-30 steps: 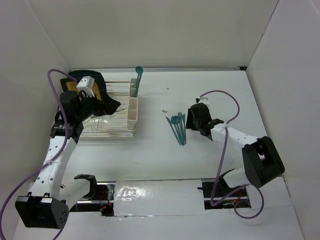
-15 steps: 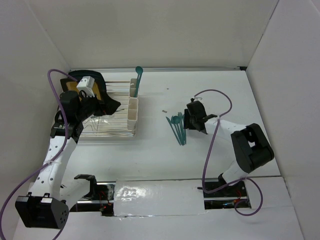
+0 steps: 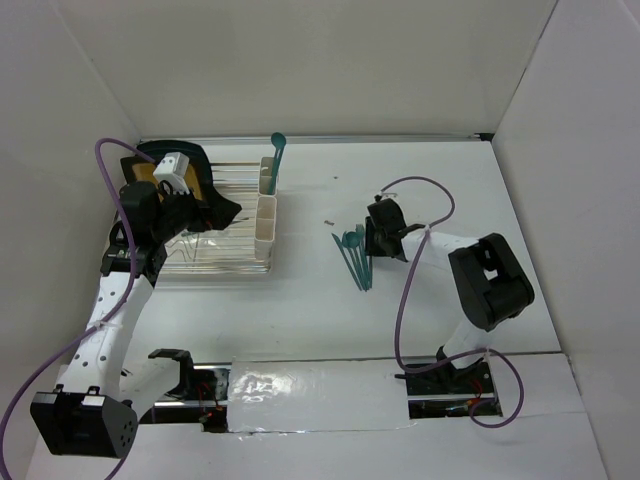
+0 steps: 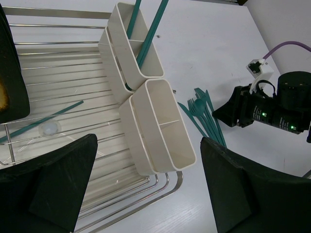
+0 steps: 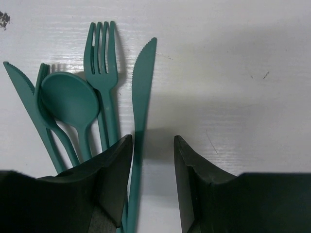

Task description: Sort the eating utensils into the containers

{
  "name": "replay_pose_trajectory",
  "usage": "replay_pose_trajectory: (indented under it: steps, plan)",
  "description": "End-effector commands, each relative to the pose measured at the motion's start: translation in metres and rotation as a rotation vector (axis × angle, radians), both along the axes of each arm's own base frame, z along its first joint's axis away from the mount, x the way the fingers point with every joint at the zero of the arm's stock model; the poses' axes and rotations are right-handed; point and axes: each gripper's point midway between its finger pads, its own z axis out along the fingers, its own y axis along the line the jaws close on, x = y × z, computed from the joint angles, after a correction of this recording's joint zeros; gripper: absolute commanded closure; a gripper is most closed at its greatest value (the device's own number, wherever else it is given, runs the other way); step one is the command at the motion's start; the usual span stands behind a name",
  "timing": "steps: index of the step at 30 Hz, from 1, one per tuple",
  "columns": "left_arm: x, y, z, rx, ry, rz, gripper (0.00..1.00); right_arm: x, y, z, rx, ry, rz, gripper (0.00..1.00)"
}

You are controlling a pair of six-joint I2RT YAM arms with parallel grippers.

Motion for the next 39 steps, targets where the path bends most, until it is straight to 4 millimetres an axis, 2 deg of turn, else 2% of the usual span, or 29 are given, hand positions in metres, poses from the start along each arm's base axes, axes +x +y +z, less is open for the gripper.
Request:
replay_pose_trajectory:
  steps: [1, 5, 9, 14, 17, 21, 24, 27, 29, 31, 32, 34, 35, 38, 39]
  plan:
    - [-0.001, -0.001, 0.018, 0.005, -0.067, -0.018, 0.00, 0.007, 0.003, -0.004, -0.004, 0.001, 0.008, 0.53]
    - [-0.001, -0.001, 0.020, 0.006, -0.073, -0.013, 0.00, 0.002, 0.004, -0.010, -0.005, 0.020, 0.018, 0.54]
    - [-0.001, -0.001, 0.019, 0.005, -0.068, -0.018, 0.00, -0.004, -0.006, -0.021, -0.073, 0.058, 0.006, 0.72]
    - [-0.001, -0.001, 0.019, 0.004, -0.068, -0.014, 0.00, -0.012, -0.019, -0.029, -0.179, 0.088, -0.018, 0.75]
    - [-0.001, -0.001, 0.020, 0.005, -0.075, -0.016, 0.00, -0.014, -0.018, -0.029, -0.187, 0.091, -0.017, 0.74]
    - [-0.002, -0.001, 0.019, 0.004, -0.070, -0.019, 0.00, -0.016, -0.017, -0.032, -0.180, 0.102, -0.019, 0.85]
    - [-0.003, -0.001, 0.021, 0.002, -0.076, -0.017, 0.00, -0.018, -0.016, -0.037, -0.177, 0.118, -0.015, 1.00]
    - [-0.003, -0.002, 0.021, 0.002, -0.076, -0.018, 0.01, -0.022, -0.009, -0.037, -0.146, 0.120, 0.010, 1.00]
    - [-0.003, -0.001, 0.021, 0.004, -0.078, -0.017, 0.00, -0.016, 0.007, -0.020, -0.061, 0.064, 0.061, 1.00]
    - [-0.003, -0.002, 0.021, 0.002, -0.075, -0.018, 0.00, -0.010, 0.022, 0.014, 0.027, -0.031, 0.117, 1.00]
    - [-0.002, -0.001, 0.021, 0.004, -0.077, -0.016, 0.00, -0.007, 0.037, 0.041, 0.106, -0.103, 0.170, 1.00]
    - [-0.002, -0.001, 0.021, 0.004, -0.077, -0.017, 0.00, -0.002, 0.049, 0.070, 0.174, -0.179, 0.212, 1.00]
    - [-0.002, -0.001, 0.020, 0.005, -0.075, -0.014, 0.00, 0.000, 0.058, 0.095, 0.229, -0.245, 0.246, 1.00]
    - [-0.003, -0.001, 0.020, 0.005, -0.075, -0.016, 0.00, 0.006, 0.067, 0.130, 0.291, -0.333, 0.290, 1.00]
    - [-0.002, 0.000, 0.020, 0.008, -0.075, -0.012, 0.00, 0.010, 0.069, 0.150, 0.310, -0.375, 0.301, 1.00]
